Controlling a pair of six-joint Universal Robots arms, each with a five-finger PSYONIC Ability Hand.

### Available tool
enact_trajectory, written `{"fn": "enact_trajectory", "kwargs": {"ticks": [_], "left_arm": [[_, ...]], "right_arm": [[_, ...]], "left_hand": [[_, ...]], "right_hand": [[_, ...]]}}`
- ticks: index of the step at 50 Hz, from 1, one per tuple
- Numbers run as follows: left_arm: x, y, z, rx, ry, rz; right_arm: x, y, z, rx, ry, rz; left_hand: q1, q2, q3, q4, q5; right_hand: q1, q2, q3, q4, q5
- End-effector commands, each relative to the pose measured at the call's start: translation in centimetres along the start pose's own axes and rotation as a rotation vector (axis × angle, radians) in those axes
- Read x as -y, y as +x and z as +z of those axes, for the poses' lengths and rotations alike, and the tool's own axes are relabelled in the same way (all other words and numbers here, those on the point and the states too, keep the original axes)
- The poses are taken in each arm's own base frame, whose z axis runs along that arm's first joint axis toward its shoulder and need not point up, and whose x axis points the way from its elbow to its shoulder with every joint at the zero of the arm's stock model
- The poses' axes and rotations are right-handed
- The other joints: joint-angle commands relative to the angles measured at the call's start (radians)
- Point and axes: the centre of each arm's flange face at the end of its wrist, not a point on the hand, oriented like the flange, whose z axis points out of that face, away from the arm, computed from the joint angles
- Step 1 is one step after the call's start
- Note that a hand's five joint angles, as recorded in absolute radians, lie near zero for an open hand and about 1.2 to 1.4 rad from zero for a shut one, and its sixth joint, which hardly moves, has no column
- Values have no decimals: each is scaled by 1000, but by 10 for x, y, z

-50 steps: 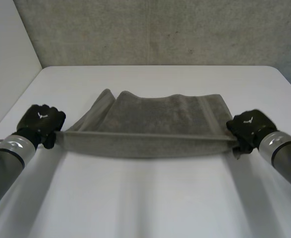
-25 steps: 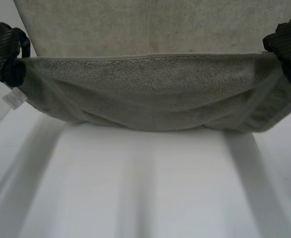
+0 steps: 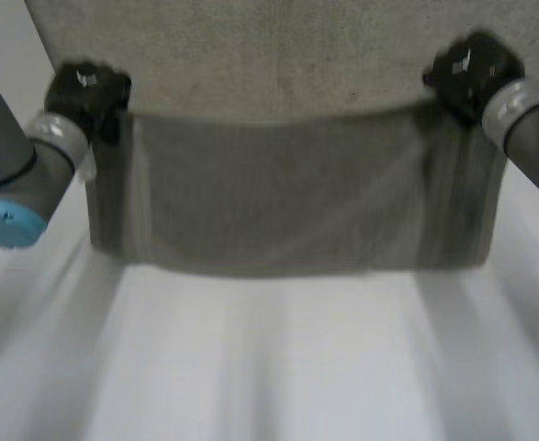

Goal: Fold the towel.

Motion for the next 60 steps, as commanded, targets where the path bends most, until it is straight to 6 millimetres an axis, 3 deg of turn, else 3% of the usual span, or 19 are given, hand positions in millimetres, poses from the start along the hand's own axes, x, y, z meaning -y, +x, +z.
{"fn": "enact_trajectory", "kwargs": {"ticks": [1,4,9,11,12,14,17,19,20,21,25,27,28,33,41,47,49,55,60], "left_arm": [[89,-38,6,157,356,-105],[102,-48,-1,165,378,-152],[80,-34,-7,91,256,-175],[48,-18,-15,37,124,-187],[48,-18,-15,37,124,-187],[10,-2,-29,-5,-15,-198],[-6,6,-39,-27,-74,-204],[-34,22,-62,-77,-181,-210],[-34,22,-62,-77,-182,-210],[-40,27,-74,-105,-214,-208],[-44,27,-98,-137,-246,-175],[-44,18,-118,-136,-257,-128],[-44,18,-118,-136,-257,-127],[-25,-2,-143,-108,-199,-97],[-18,-13,-146,-94,-162,-92],[-25,-10,-141,-109,-175,-93],[-42,-1,-130,-147,-222,-98],[-64,13,-107,-185,-269,-111],[-90,16,-68,-142,-306,-99]], "right_arm": [[42,53,4,-364,265,-10],[48,63,-8,-355,255,-4],[29,39,-16,-186,117,28],[14,14,-25,-41,18,49],[14,14,-25,-41,17,50],[-2,-16,-38,100,-74,70],[-10,-29,-46,159,-120,83],[-27,-51,-62,256,-201,102],[-27,-51,-62,256,-201,102],[-31,-58,-71,290,-226,106],[-28,-58,-93,315,-235,103],[-18,-50,-113,313,-214,96],[-18,-50,-113,313,-214,96],[-9,-19,-137,274,-188,107],[-9,-4,-141,312,-160,140],[-24,-16,-129,360,-188,159],[-35,-29,-117,408,-217,163],[-53,-45,-100,458,-246,159],[-73,-61,-74,464,-277,143]], "left_hand": [[-63,-124,-152,-124,-264],[-63,-124,-152,-124,-264],[-63,-124,-152,-124,-264],[-63,-124,-152,-124,-264],[-63,-124,-152,-124,-264],[-63,-124,-152,-124,-264],[-63,-124,-152,-124,-264],[-63,-124,-152,-124,-264],[-63,-124,-152,-124,-264],[-63,-124,-152,-124,-264],[-63,-124,-152,-124,-264],[-63,-124,-152,-124,-264],[-63,-124,-152,-124,-264],[-63,-124,-152,-124,-264],[-63,-124,-152,-124,-264],[-63,-124,-152,-124,-264],[-63,-124,-152,-124,-264],[-63,-124,-152,-124,-264],[-63,-124,-152,-124,-264]], "right_hand": [[65,58,49,52,49],[65,58,49,52,49],[65,58,49,52,49],[65,58,49,52,49],[65,58,49,52,49],[65,58,49,52,49],[65,58,49,52,49],[65,58,49,52,49],[65,58,49,52,49],[65,58,49,52,49],[65,58,49,52,49],[65,58,49,52,49],[65,58,49,52,49],[65,58,49,52,49],[65,58,49,52,49],[65,58,49,52,49],[65,58,49,52,49],[65,58,49,52,49],[65,58,49,52,49]]}}
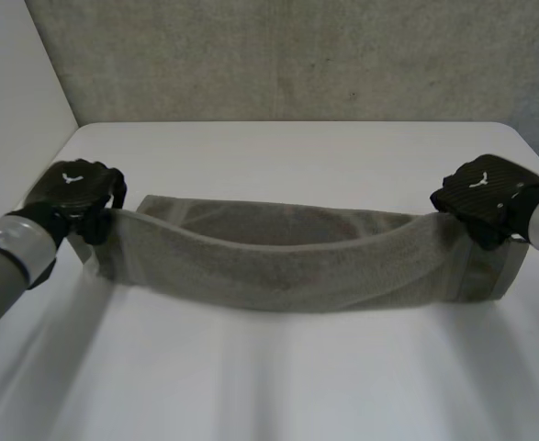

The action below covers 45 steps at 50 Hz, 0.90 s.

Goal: Fold the towel.

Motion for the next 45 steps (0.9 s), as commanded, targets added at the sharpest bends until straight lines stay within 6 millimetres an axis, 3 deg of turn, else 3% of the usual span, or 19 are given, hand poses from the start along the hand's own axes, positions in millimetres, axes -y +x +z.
{"fn": "enact_trajectory", "kwargs": {"ticks": [1,5,11,16,28,30,33,34,35,36,37,38,39,40,42,45], "left_arm": [[-22,-3,52,30,-52,0],[-30,-4,82,48,-49,5],[-34,-1,104,36,-24,14],[-36,13,129,20,52,40],[-45,20,152,80,89,130],[-50,25,154,70,82,141],[-51,27,154,65,79,143],[-54,29,154,62,74,144],[-55,30,154,58,69,143],[-55,30,154,58,69,143],[-56,33,153,57,64,145],[-55,37,151,49,65,149],[-55,38,151,49,65,149],[-54,41,149,43,65,156],[-54,43,147,39,59,159],[-48,42,140,54,52,158]], "right_arm": [[-18,-2,41,17,-41,-10],[-26,-8,73,-8,-49,-36],[-38,-11,102,-56,-54,-55],[-45,-14,135,-135,-13,-81],[-52,-14,172,-273,97,-126],[-56,-14,178,-304,97,-131],[-58,-15,180,-310,90,-130],[-61,-16,181,-313,81,-128],[-62,-17,181,-316,74,-123],[-62,-17,181,-316,74,-123],[-64,-16,181,-326,60,-117],[-65,-15,181,-339,45,-111],[-65,-15,181,-339,45,-111],[-65,-15,179,-348,32,-102],[-64,-15,178,-352,30,-87],[-61,-13,171,-355,35,-40]], "left_hand": [[-63,-124,-154,-124,-273],[-63,-124,-154,-124,-273],[-63,-124,-154,-124,-273],[-63,-124,-154,-124,-273],[-63,-124,-154,-124,-273],[-63,-124,-154,-124,-273],[-63,-124,-154,-124,-273],[-63,-124,-154,-124,-273],[-283,-345,-374,-344,-493],[-286,-347,-376,-346,-495],[-684,-745,-775,-745,-893],[-915,-976,-1005,-975,-1124],[-917,-978,-1008,-978,-1126],[-1161,-1222,-1252,-1222,-1371],[-1285,-1346,-1375,-1345,-1494],[-1285,-1346,-1375,-1345,-1494]], "right_hand": [[65,58,49,52,45],[65,58,49,52,45],[65,58,49,52,45],[65,58,49,52,45],[65,58,49,52,45],[-237,-244,-254,-251,-257],[-257,-263,-273,-270,-277],[-385,-391,-401,-398,-405],[-802,-808,-818,-815,-822],[-806,-812,-822,-819,-826],[-1157,-1163,-1173,-1170,-1177],[-1157,-1163,-1173,-1170,-1177],[-1157,-1163,-1173,-1170,-1177],[-1157,-1163,-1173,-1170,-1177],[-1157,-1163,-1173,-1170,-1177],[-1157,-1163,-1173,-1170,-1177]]}}
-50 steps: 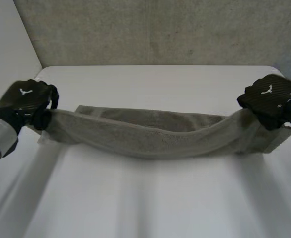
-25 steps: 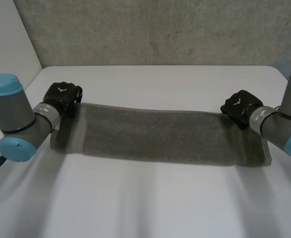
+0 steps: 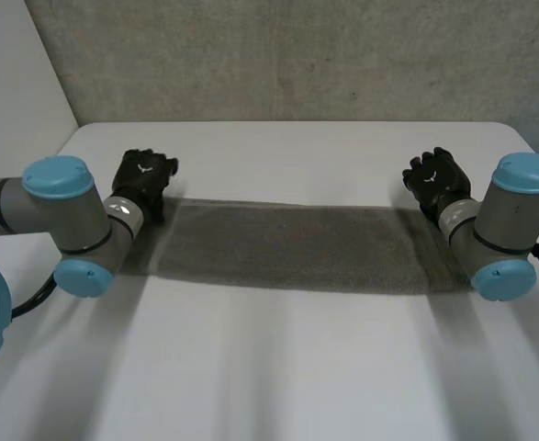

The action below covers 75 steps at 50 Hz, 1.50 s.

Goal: Fold the towel.

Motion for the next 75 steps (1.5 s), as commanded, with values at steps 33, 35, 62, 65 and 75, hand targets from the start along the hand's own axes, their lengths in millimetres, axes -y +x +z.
{"fn": "enact_trajectory", "kwargs": {"ticks": [33,35,62,65,75], "left_arm": [[28,5,-118,-147,-76,-222],[28,5,-118,-146,-75,-221],[40,-1,-122,-131,-37,-218],[46,-6,-122,-115,-19,-216],[73,-23,-120,-71,65,-231]], "right_arm": [[-12,18,-115,211,-210,419],[-17,14,-112,223,-222,420],[-65,80,-88,-43,-318,166],[-86,87,-86,-31,-413,46],[-37,110,-69,-186,-383,-163]], "left_hand": [[-224,-235,-221,-214,-402],[-224,-235,-221,-214,-402],[-224,-235,-221,-214,-402],[-227,-238,-224,-217,-405],[-245,-256,-242,-234,-422]], "right_hand": [[294,291,292,278,302],[297,294,295,281,305],[1153,1150,1152,1138,1161],[1153,1150,1152,1138,1161],[1153,1150,1152,1138,1161]]}}
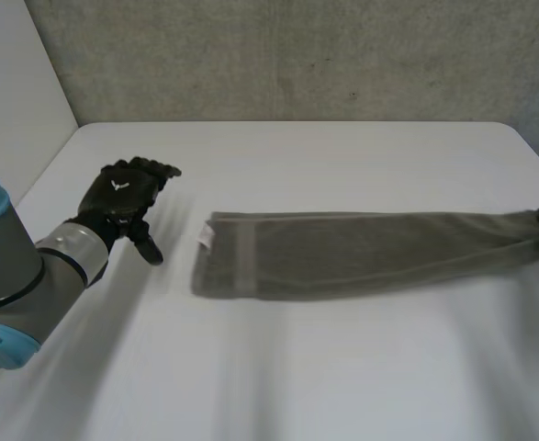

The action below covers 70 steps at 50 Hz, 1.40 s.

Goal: Fold the towel.

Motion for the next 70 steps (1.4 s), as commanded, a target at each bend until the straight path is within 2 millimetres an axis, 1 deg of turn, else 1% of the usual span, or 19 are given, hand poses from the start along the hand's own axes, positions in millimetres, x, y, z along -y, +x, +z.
{"fn": "enact_trajectory", "kwargs": {"ticks": [1,2,5,8,10,11,13,14,16,24,30,31,32,34,41,48,59,68,70], "left_arm": [[27,-9,2,30,83,-24],[27,-9,2,30,83,-24],[37,-8,5,25,113,-48],[48,-7,8,19,150,-79],[51,-4,8,13,156,-87],[51,-4,8,13,156,-87],[53,3,7,-7,164,-91],[53,3,7,-7,164,-91],[51,8,6,-21,155,-93],[40,14,9,-38,126,-94],[35,16,12,-41,113,-95],[33,16,13,-42,109,-96],[33,16,14,-43,110,-96],[34,17,15,-46,115,-95],[38,25,16,-67,126,-91],[38,38,13,-98,126,-89],[32,56,10,-146,107,-89],[29,58,10,-151,99,-91],[28,57,10,-149,97,-91]], "right_arm": [[78,7,-19,-154,172,-88],[78,7,-19,-154,173,-87],[128,-3,-48,-182,367,-37],[195,-53,-106,-107,676,1],[208,-76,-126,-46,754,-7],[208,-76,-127,-45,754,-7],[218,-135,-158,125,865,-60],[218,-135,-158,126,865,-60],[215,-178,-179,260,923,-99],[203,-217,-189,396,948,-135],[199,-222,-194,487,968,-75],[200,-222,-195,524,974,-35],[200,-218,-194,550,970,14],[201,-212,-190,560,958,56],[197,-166,-177,533,869,197],[156,-123,-148,510,647,345],[87,-117,-120,501,378,409],[78,-122,-113,518,346,421],[75,-130,-107,525,328,415]], "left_hand": [[-96,-84,-67,-90,-219],[-96,-84,-67,-90,-219],[-93,-81,-64,-87,-216],[-93,-81,-64,-87,-216],[-93,-81,-64,-87,-216],[-93,-81,-64,-87,-216],[-90,-78,-61,-84,-213],[-90,-78,-61,-84,-213],[-90,-78,-61,-84,-213],[-87,-75,-58,-81,-210],[-87,-75,-58,-81,-210],[-87,-75,-58,-81,-210],[-87,-75,-58,-81,-210],[-87,-75,-58,-81,-210],[-87,-75,-58,-81,-210],[-84,-72,-55,-78,-207],[-81,-69,-52,-75,-204],[-81,-69,-52,-75,-204],[-81,-69,-52,-75,-204]], "right_hand": [[84,73,54,54,64],[84,73,54,54,64],[84,73,54,54,64],[84,73,54,54,64],[84,73,54,54,64],[84,73,54,54,64],[84,73,54,54,64],[84,73,54,54,64],[84,73,54,54,64],[84,73,54,54,64],[44,33,14,14,24],[-334,-344,-364,-364,-354],[-992,-1002,-1021,-1022,-1012],[-1138,-1148,-1168,-1168,-1158],[-1138,-1148,-1168,-1168,-1158],[-1138,-1148,-1168,-1168,-1158],[-902,-913,-932,-932,-922],[-731,-742,-761,-761,-751],[-404,-415,-434,-435,-425]]}}
